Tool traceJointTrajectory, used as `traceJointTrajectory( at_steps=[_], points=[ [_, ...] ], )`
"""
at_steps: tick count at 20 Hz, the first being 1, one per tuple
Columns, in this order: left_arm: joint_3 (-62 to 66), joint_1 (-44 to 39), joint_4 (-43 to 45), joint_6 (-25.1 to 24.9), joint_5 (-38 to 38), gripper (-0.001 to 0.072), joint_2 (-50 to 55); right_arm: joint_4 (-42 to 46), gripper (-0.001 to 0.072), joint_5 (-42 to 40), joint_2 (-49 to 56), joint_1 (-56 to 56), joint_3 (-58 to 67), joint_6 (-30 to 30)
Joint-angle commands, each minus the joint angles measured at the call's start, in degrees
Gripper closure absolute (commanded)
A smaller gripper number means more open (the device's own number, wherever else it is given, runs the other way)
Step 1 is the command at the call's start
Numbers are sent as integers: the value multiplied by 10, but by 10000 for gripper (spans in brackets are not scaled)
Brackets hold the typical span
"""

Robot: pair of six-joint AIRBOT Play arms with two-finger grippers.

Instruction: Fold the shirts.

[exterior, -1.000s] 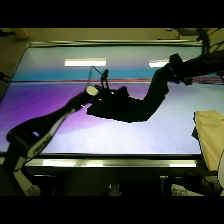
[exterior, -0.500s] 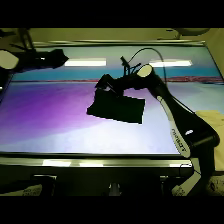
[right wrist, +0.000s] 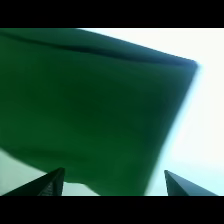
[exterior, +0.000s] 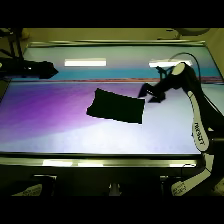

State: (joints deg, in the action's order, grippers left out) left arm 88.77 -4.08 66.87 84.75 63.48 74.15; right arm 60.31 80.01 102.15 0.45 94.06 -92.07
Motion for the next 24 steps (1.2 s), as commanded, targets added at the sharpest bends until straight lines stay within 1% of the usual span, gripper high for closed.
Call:
traceJointTrajectory(
  at_steps=[1, 3, 5, 7, 8, 9, 10, 12, 13, 14, 15, 17, 18, 20, 22, 24],
  points=[
    [-11, -7, 5, -3, 0, 687, -3, 27, 58, -11, -5, -46, -106, 0],
    [-11, -10, 4, -3, 0, 687, -3, -26, 59, -85, -5, -29, -163, 8],
    [-11, -14, 2, -3, 0, 687, -3, -65, 62, -136, 1, -4, -180, 22],
    [-11, -17, 2, -3, -1, 687, -3, -100, 105, -165, 10, 16, -180, 22],
    [-11, -17, 2, -3, -1, 687, -3, -124, 246, -175, 13, 21, -180, 22],
    [-11, -17, 2, -3, -1, 687, -3, -144, 535, -177, 13, 22, -177, 31],
    [-11, -17, 3, -3, -1, 687, -3, -156, 690, -165, 12, 14, -163, 40],
    [-11, -17, 3, -4, -2, 687, -3, -161, 688, -106, 0, -23, -105, 64],
    [-11, -17, 3, -4, -5, 687, -3, -158, 688, -73, -11, -54, -65, 60],
    [-11, -17, 3, -4, -10, 687, -3, -155, 688, -45, -23, -86, -31, 49],
    [-11, -17, 3, -4, -16, 686, -2, -140, 688, -17, -38, -127, 7, 24],
    [-11, -17, 3, -4, -22, 687, -1, -91, 688, 28, -70, -213, 68, -31],
    [-11, -17, 3, -6, -23, 686, 1, -72, 688, 54, -84, -259, 93, -47],
    [-15, -17, 3, -16, -27, 686, 3, -53, 688, 106, -111, -343, 123, -61],
    [-21, -16, 4, -34, -33, 686, 6, -21, 687, 154, -133, -414, 131, -63],
    [-30, -16, 5, -34, -42, 686, 7, 18, 687, 197, -148, -471, 131, -67]
  ],
)
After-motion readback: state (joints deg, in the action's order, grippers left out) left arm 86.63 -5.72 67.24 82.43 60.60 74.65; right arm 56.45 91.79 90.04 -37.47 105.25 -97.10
